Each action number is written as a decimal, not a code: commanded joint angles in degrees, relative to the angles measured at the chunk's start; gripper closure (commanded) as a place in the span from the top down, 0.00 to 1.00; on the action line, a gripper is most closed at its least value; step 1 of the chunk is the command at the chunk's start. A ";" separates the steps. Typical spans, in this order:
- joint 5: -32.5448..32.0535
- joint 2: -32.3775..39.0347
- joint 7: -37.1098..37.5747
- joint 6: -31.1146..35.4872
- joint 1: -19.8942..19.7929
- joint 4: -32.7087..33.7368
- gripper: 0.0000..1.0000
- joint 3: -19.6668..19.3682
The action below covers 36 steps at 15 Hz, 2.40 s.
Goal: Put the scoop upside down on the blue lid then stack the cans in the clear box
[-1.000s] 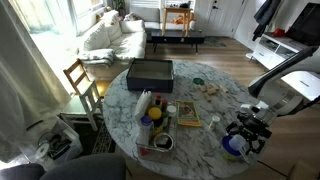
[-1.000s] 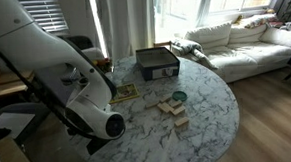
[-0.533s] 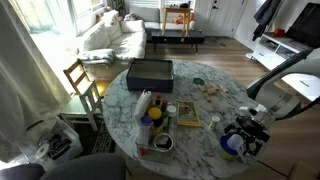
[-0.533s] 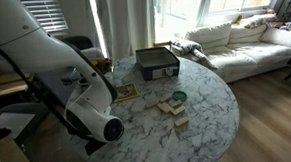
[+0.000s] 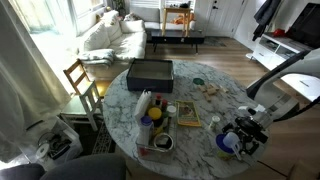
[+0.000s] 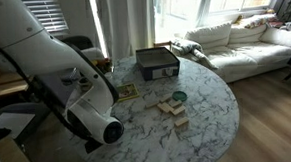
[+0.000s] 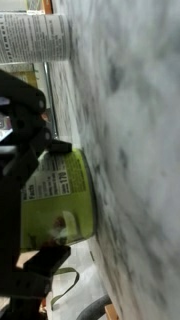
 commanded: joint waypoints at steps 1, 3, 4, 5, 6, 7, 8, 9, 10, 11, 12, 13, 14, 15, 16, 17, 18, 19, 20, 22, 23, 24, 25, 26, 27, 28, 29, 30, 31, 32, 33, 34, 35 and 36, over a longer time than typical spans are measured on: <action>1.58 1.12 -3.37 -1.72 -2.21 1.11 0.67 1.74; 1.06 -0.42 -3.18 -1.42 -2.50 1.02 0.67 2.57; 0.63 -1.37 -2.69 -1.19 -2.82 1.12 0.67 3.27; 0.28 -2.35 -2.67 -0.84 -2.56 1.05 0.67 3.56; -0.11 -3.49 -2.65 -0.49 -2.18 0.92 0.67 3.80; -0.27 -4.52 -2.60 -0.45 -1.71 0.80 0.67 3.92; -0.62 -5.74 -2.59 -0.16 -0.90 0.46 0.67 3.84; -0.66 -6.71 -2.56 -0.78 1.49 0.38 0.67 1.97; -1.43 -7.99 -1.85 -0.53 2.23 0.25 0.67 2.00; -2.12 -9.30 -1.13 -0.33 3.04 0.13 0.67 1.99; -2.79 -10.36 -0.74 -0.38 3.71 0.14 0.67 2.06; -3.37 -11.51 -0.34 -0.46 4.39 0.17 0.67 2.20; -3.96 -12.44 0.11 -0.44 5.06 0.29 0.67 2.35; -4.41 -13.41 0.61 -0.41 5.75 0.42 0.67 2.56; -4.60 -14.58 1.39 -0.53 6.52 0.60 0.67 2.86; -4.95 -15.22 1.78 -0.35 7.25 0.86 0.67 3.09; -5.09 -16.34 2.58 -0.52 8.11 1.22 0.67 3.46; -5.16 -17.09 3.42 -0.72 8.87 1.68 0.67 3.85; -5.25 -17.82 4.59 -0.89 9.68 2.25 0.67 4.27; -5.44 -18.13 7.92 -1.24 11.15 3.92 0.67 5.13; -5.97 -18.08 10.72 -1.99 11.72 4.85 0.67 5.44; -6.57 -17.74 13.80 -1.74 12.35 5.80 0.67 5.70; -7.16 -17.43 16.19 -2.16 12.81 6.64 0.67 5.99; -7.90 -17.09 18.80 -2.11 13.26 7.44 0.67 6.18; -8.77 -16.94 21.55 -1.77 13.72 8.05 0.67 6.40; -9.41 -16.92 23.81 -2.01 13.99 8.68 0.67 6.58; -9.65 -16.92 25.68 -1.83 14.32 9.33 0.67 6.84; -9.58 -16.81 27.06 -1.66 14.57 10.01 0.67 7.15; -9.62 -16.49 28.27 -1.54 14.79 10.84 0.67 7.42; -9.38 -15.99 29.46 -1.31 15.12 11.78 0.67 7.80; -9.11 -15.59 30.61 -0.95 15.46 12.57 0.67 8.14; -8.87 -14.91 31.71 -0.39 15.96 13.65 0.67 8.62; -8.72 -14.36 32.54 -0.31 16.28 14.64 0.67 9.01; -8.77 -13.68 33.29 0.17 16.63 15.63 0.67 9.43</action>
